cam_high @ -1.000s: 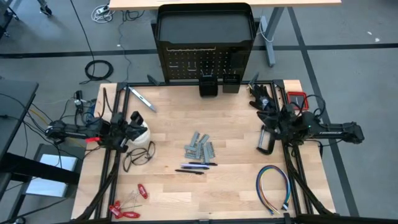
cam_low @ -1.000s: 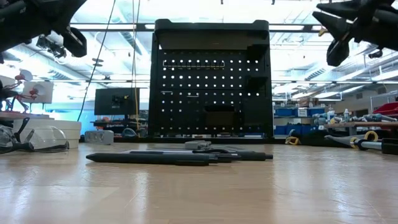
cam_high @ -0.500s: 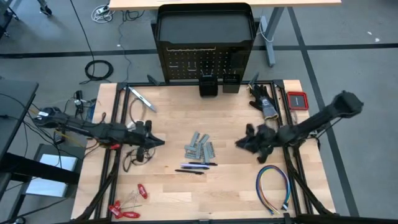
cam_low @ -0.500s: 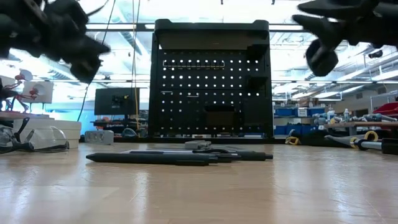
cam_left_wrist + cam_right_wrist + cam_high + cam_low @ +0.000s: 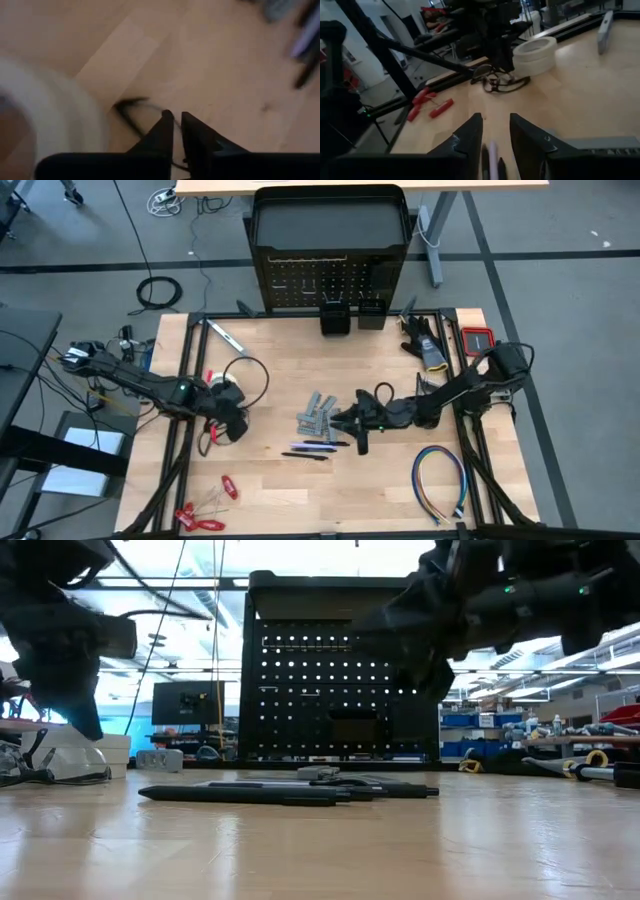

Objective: Hang tools onto peg board
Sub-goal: Move the black safety glasses to the center of the table

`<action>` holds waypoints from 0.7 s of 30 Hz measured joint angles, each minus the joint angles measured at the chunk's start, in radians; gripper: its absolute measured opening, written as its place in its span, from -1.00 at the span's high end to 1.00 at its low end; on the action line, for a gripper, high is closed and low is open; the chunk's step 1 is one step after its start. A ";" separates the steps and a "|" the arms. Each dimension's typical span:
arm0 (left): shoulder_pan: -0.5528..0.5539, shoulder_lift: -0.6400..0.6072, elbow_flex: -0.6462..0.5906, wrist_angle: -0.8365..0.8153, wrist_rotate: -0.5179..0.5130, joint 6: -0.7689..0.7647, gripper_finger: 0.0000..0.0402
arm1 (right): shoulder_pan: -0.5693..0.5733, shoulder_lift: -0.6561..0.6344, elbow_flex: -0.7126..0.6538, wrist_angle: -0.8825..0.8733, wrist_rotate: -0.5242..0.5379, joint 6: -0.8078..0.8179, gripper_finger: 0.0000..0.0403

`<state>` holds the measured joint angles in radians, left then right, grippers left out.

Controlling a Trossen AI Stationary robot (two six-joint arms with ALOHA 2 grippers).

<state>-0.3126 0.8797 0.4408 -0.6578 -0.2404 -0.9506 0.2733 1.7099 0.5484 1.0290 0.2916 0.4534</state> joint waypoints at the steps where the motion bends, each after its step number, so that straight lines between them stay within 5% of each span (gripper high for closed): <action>1: 0.000 0.004 -0.002 0.002 -0.001 -0.030 0.72 | -0.006 0.008 0.006 0.000 -0.002 0.000 0.41; 16: -0.003 0.252 -0.005 0.184 0.058 -0.191 0.57 | -0.065 0.020 0.007 0.029 -0.005 -0.004 0.28; 21: -0.003 0.358 0.000 0.276 -0.010 -0.146 0.60 | -0.066 0.020 0.038 0.030 -0.009 -0.045 0.28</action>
<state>-0.3161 1.2381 0.4407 -0.3822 -0.2499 -1.0968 0.2070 1.7294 0.5865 1.0587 0.2829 0.4084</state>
